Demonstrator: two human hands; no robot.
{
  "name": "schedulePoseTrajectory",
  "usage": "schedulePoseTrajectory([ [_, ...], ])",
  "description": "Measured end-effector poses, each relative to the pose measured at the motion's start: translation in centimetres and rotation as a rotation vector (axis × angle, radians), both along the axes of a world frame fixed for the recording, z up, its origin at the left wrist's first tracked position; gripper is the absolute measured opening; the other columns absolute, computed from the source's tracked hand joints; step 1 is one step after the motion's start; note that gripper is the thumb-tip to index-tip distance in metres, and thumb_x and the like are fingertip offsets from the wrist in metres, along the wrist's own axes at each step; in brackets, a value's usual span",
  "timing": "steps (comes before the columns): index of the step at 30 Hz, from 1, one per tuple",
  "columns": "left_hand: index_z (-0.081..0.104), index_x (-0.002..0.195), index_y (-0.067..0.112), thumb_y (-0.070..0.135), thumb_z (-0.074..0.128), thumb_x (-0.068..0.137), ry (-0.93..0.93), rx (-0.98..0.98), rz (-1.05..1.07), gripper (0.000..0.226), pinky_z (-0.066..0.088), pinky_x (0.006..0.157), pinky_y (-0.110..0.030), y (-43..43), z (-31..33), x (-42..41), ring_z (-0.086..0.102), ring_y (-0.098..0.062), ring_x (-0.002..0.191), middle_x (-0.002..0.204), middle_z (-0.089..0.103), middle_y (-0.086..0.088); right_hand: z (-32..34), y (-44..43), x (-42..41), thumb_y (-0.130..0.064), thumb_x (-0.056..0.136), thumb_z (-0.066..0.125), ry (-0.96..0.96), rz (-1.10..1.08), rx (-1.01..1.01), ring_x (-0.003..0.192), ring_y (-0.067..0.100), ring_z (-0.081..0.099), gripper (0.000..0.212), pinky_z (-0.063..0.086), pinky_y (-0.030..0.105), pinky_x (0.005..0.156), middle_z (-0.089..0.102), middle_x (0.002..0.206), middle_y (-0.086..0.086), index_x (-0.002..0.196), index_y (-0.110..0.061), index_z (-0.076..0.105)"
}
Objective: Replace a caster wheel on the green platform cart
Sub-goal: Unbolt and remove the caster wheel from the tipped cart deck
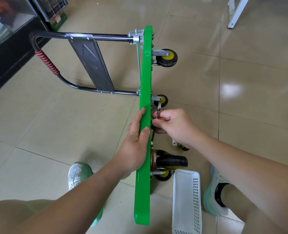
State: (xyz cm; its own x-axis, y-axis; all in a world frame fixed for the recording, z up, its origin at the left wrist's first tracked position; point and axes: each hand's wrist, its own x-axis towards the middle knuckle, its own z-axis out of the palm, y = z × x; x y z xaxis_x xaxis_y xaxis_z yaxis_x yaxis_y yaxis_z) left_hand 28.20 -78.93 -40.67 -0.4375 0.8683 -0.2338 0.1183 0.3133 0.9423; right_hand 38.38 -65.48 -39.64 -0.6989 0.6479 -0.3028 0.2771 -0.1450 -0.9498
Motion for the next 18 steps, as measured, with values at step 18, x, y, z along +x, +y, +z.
schedulePoseTrajectory([
  [18,0.022,0.143,0.067,0.029,0.035,0.112,-0.038,0.015,0.015,0.051,0.035,0.12,-0.03,-0.1,0.2,0.3,0.042,0.0,0.141,0.161,0.035,0.015,0.1,-1.1,0.1,-0.002,0.094,0.066,0.019,0.001,0.03,0.086,0.005,0.071,0.037,0.06,0.037,0.09,0.078,0.086,-0.01,0.074,-0.03,0.078],
])
